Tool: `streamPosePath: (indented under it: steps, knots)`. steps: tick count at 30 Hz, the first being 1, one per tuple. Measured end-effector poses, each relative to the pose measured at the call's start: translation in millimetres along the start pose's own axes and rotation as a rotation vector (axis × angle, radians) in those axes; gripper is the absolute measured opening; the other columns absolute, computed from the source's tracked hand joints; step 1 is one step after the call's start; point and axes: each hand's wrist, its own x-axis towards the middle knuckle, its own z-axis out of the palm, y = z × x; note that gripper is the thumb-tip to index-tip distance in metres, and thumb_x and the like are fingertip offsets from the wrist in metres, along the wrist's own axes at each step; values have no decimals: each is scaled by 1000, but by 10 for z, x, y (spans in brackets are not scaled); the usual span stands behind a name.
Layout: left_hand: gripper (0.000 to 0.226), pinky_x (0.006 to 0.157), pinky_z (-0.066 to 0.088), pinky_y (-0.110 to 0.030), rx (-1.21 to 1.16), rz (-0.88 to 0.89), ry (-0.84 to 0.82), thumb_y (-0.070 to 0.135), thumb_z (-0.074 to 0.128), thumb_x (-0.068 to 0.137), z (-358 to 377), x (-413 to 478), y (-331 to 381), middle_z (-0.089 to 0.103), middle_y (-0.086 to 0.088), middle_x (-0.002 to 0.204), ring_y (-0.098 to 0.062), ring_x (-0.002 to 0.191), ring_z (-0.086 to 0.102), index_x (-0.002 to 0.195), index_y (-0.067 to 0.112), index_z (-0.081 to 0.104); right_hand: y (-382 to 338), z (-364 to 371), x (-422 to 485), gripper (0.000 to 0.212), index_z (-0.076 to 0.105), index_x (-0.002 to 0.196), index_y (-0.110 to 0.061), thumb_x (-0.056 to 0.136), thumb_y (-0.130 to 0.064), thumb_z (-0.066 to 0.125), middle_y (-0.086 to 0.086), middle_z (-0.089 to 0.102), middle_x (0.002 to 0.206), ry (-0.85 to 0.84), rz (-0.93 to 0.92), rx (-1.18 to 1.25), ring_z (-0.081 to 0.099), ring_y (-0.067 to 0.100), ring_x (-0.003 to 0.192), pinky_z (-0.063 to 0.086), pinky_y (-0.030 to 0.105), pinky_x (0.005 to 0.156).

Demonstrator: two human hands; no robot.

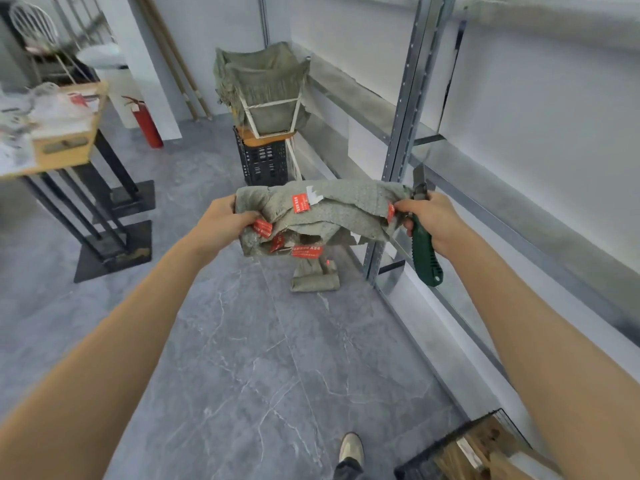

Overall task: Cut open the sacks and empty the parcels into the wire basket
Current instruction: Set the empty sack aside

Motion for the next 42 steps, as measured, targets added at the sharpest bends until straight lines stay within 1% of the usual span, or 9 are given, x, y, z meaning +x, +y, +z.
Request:
streamPosePath:
  steps: [3,7,12,18,22,27,32,39,42]
  knots:
    - [21,76,52,-27,9,-25,21,1,57,88,79,365,68,66,-1,90,-13,82,63,91,21,62,-88,-30,452,13,53,88,-7,85,-6,66,8,53,63,-27,3,-3,46,12,43,42,26,45]
    - [20,77,53,-27,-13,-61,66,0,56,89,160,745,60,65,-2,91,-13,82,63,105,12,61,-174,8,930,15,51,81,-8,86,-4,64,7,50,60,-66,-6,-13,44,12,42,41,24,43]
    - [23,80,53,-30,-27,-118,73,-1,56,89,209,1132,-46,65,-6,92,-15,81,62,110,7,60,-142,91,1390,15,51,82,-8,86,-4,65,8,48,58,-84,26,-30,43,10,36,40,20,39]
    - [17,66,55,-16,-42,-154,79,-1,56,89,218,1707,-208,65,-1,87,-10,77,62,97,13,61,-153,262,2004,15,52,84,-8,84,-6,67,7,51,61,-95,64,-69,45,11,40,42,22,41]
    - [19,71,52,-23,-49,-169,52,0,55,90,162,2257,-313,64,0,87,-10,77,62,90,18,61,-210,448,2484,13,53,82,-8,85,-6,66,6,51,61,-91,79,-97,45,11,42,41,22,43]
    - [25,55,51,-10,-46,-178,57,-2,55,89,-16,3088,-408,62,4,83,5,57,63,83,22,59,-353,799,3200,13,53,81,-9,85,-3,65,5,51,63,-77,108,-82,44,12,45,41,25,45]
    - [22,52,48,-7,-25,-210,25,-4,54,89,-219,3824,-498,62,4,82,9,54,61,86,18,59,-425,1146,3845,13,54,82,-10,85,-3,65,5,53,63,-56,148,-82,45,12,46,42,28,49]
    - [21,52,47,-6,-3,-269,-13,-4,55,89,-194,4586,-786,60,5,82,10,53,60,103,11,59,-259,1364,4462,14,54,79,-10,85,-2,63,6,51,61,-40,230,-41,44,12,44,41,26,46]
    - [19,53,48,-8,0,-300,-32,-4,55,89,-116,4805,-951,61,5,82,9,53,61,100,12,60,-141,1394,4705,14,54,79,-10,85,-1,63,4,51,60,-42,266,-33,44,11,44,40,23,44]
